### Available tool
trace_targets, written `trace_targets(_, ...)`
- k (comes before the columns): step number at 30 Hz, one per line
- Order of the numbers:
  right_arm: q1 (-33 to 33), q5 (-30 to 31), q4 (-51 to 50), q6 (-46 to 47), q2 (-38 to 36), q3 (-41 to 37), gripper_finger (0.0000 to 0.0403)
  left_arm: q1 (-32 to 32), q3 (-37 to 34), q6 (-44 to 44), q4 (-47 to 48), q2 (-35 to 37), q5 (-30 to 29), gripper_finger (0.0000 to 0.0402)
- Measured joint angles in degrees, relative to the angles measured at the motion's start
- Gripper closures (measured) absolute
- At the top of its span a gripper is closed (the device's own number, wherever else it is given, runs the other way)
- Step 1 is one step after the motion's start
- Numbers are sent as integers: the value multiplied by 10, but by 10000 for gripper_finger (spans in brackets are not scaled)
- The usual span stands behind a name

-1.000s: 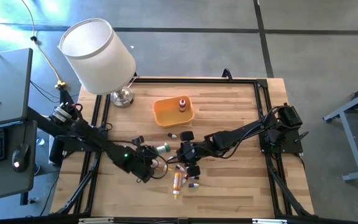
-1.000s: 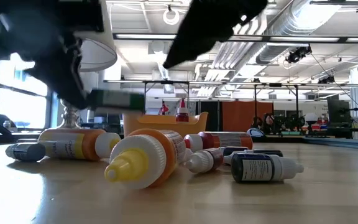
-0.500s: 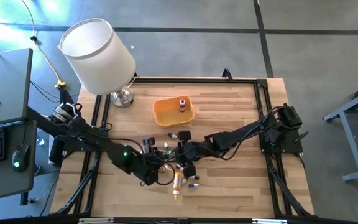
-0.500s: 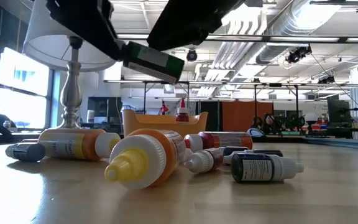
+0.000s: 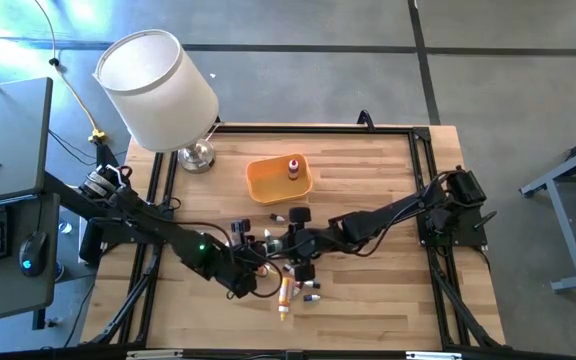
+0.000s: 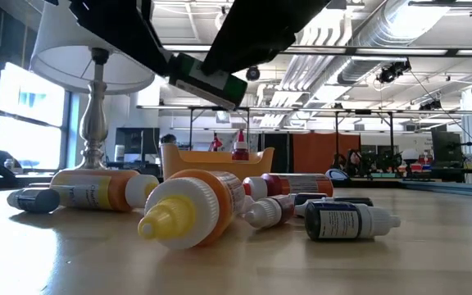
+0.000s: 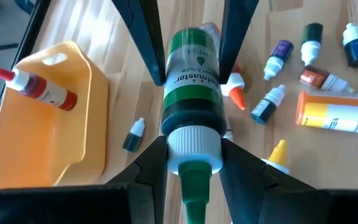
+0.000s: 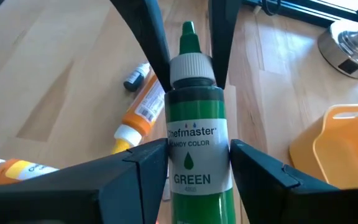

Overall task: Pick & Place food coloring
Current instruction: Put the large green food coloring bottle into the bin

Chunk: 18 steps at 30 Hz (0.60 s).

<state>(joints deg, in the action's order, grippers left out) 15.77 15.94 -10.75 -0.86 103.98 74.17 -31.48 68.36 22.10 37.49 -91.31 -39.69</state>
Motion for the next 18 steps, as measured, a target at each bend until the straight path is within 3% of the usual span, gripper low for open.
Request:
trace_targets(14, 0, 0, -14, -5, 0, 0, 237, 0, 0, -44, -34, 0, -10, 295)
trace_targets(18, 3, -19, -68, -1, -13, 0, 237, 0, 0, -43, -35, 1, -11, 295)
